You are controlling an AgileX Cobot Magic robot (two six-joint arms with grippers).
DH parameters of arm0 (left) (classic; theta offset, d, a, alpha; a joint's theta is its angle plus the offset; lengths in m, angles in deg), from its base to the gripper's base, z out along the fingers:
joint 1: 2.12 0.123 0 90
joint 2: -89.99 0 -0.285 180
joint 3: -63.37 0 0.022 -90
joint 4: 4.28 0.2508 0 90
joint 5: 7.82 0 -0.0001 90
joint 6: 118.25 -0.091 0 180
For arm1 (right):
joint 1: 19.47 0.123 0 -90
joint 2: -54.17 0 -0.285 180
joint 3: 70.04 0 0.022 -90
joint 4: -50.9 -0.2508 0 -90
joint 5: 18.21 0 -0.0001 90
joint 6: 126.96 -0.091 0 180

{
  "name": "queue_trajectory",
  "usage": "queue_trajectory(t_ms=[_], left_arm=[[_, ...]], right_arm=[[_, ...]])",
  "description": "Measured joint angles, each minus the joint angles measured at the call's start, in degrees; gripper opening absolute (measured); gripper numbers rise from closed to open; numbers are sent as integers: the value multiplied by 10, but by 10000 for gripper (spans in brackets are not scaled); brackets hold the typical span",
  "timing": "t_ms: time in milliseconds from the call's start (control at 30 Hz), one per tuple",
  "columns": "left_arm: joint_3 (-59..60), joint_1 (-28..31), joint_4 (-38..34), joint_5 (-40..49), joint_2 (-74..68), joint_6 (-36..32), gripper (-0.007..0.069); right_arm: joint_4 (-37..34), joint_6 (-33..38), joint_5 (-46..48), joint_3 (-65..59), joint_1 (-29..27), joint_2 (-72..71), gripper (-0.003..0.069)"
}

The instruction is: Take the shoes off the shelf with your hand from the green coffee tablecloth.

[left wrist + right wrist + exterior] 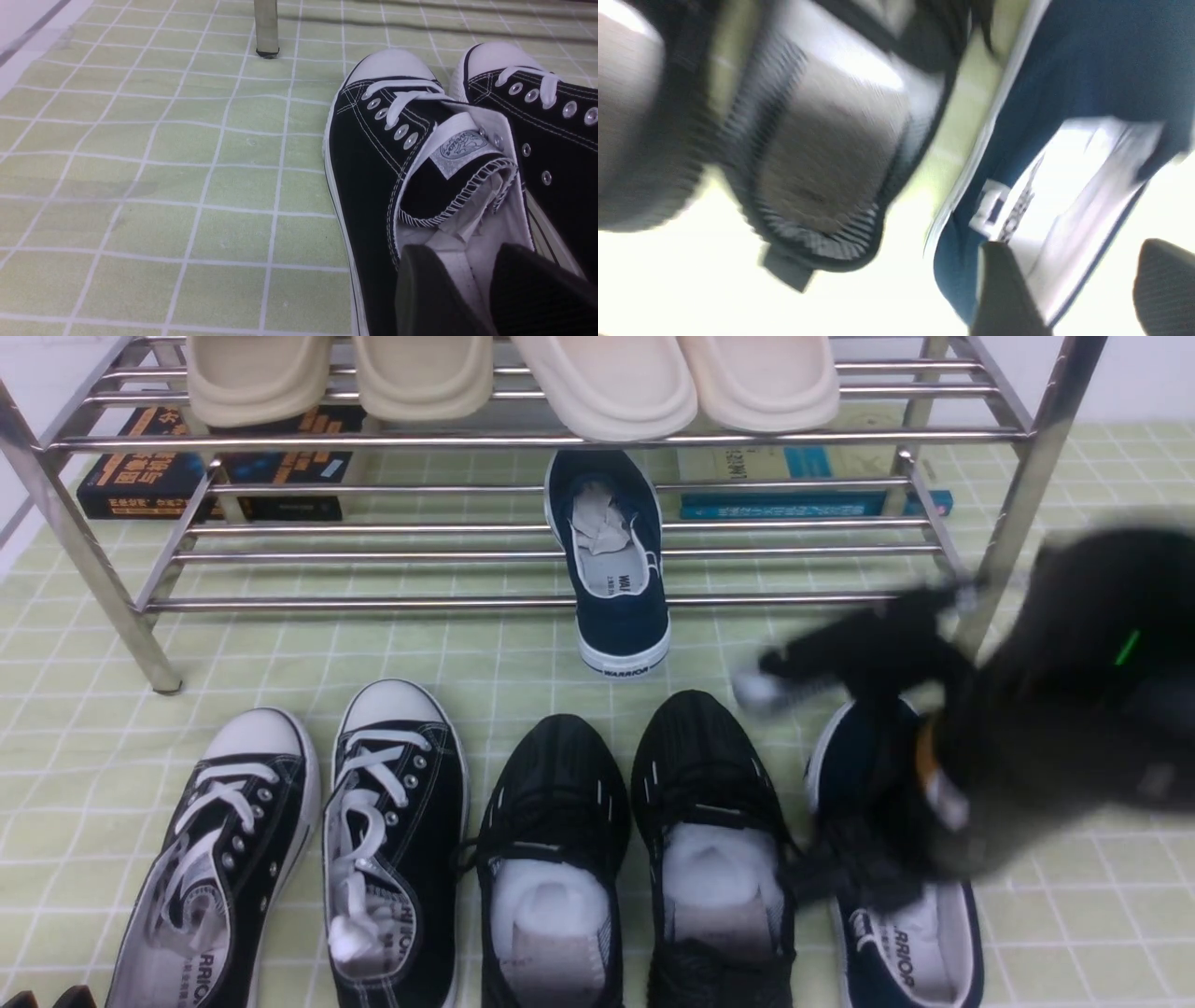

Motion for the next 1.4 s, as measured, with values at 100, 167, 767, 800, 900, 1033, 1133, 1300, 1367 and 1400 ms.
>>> queue_trajectory(t_ms=[100,167,767,800,900,1033,1133,1300,1367,1400], left_arm=[[0,0,0,0,0,0,242],[0,0,0,0,0,0,242],[0,0,0,0,0,0,242],[0,0,0,0,0,0,242],[0,0,0,0,0,0,242],[0,0,0,0,0,0,242],[0,0,0,0,0,0,242],[0,0,0,0,0,0,242],[0,0,0,0,0,0,242],[0,0,0,0,0,0,242]], right_arm=[[-2,23,2,60,-2,6,249],[-3,34,2,108,-6,19,132],[17,40,-92,447,-61,344,314],[18,39,-102,458,-69,358,351],[18,37,-132,473,-92,387,426],[19,25,-167,474,-117,419,454],[19,13,-185,474,-127,435,453],[20,8,-195,478,-128,442,426],[20,8,-197,478,-128,442,409],[20,8,-200,478,-128,442,396]])
